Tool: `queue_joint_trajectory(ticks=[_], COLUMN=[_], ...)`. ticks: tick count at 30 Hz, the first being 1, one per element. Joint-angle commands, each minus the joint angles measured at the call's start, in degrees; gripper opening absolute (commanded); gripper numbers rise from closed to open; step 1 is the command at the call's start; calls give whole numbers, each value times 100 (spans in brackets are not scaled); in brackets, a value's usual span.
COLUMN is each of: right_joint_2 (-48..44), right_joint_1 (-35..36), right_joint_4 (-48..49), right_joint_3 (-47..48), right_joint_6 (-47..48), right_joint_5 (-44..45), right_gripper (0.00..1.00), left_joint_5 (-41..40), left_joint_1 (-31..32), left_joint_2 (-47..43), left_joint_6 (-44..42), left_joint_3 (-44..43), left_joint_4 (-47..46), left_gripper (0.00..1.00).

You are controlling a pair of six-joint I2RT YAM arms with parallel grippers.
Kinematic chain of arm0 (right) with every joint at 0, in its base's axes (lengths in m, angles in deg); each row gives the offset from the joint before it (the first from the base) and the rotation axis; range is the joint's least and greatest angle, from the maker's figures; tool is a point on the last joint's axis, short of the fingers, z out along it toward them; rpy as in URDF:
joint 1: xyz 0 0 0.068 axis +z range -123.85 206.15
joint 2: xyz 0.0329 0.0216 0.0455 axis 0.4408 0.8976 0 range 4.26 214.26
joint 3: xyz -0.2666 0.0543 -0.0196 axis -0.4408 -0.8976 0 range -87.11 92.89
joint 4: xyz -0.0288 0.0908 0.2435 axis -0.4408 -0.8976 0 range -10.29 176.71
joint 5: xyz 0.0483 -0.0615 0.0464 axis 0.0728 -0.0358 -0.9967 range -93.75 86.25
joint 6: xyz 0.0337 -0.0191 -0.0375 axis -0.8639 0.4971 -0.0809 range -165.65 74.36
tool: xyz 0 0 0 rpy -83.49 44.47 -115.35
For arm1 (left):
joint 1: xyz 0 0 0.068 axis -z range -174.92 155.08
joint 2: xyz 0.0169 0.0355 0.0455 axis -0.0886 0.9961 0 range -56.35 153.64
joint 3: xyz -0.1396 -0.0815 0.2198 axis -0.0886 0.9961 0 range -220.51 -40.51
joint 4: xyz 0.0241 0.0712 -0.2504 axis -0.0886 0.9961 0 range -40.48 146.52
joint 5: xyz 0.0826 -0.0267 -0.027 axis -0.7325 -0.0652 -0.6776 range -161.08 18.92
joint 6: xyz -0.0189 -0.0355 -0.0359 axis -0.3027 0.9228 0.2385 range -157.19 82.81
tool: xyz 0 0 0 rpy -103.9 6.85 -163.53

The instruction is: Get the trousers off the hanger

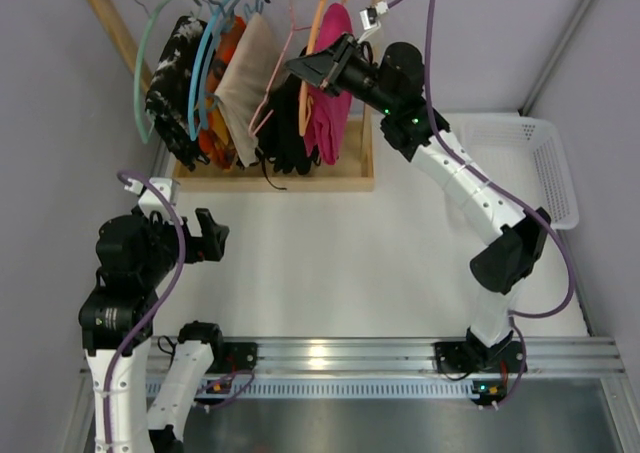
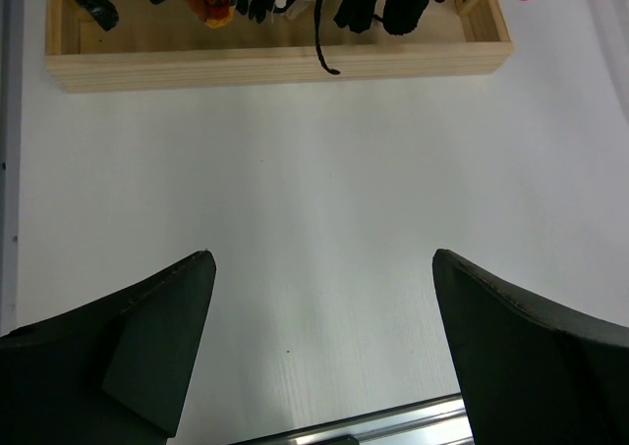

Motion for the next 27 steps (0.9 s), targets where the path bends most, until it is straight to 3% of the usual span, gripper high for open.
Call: queue_joint_trajectory(ticks=[1, 5, 10, 14, 20, 24, 27], right_joint_2=[-968, -1346, -1882, -2399, -3190, -3709, -4053], right_joint_1=[27, 36, 45, 115, 220, 308, 379], right_joint_4=[1284, 1346, 1521, 1540, 1495, 1443, 1364], right_joint_3=[-52, -771, -1387, -1898, -3110, -3770, -4157], right_joint_6=[61, 8, 34, 96, 280, 587, 851], right_joint_5=[-334, -545, -967, -1178, -1240, -1214, -1170], right_gripper=[0, 0, 0, 0, 0, 0, 0], left_joint_5=[226, 709, 2368, 2520, 3451, 3645, 3961], left_joint_1=[-21, -21, -21, -21, -29, -21, -21], left_joint_2=[113, 219, 377, 544, 1062, 1527, 1739], left_joint_6=[210, 316, -88, 25, 720, 921, 1726], left_joint_3=[-300, -458, -801, -1134, -1758, -2285, -2322], left_joint_4=[-360, -465, -509, -554, -738, -905, -1667], left_gripper=[99, 99, 99, 99, 99, 99, 99])
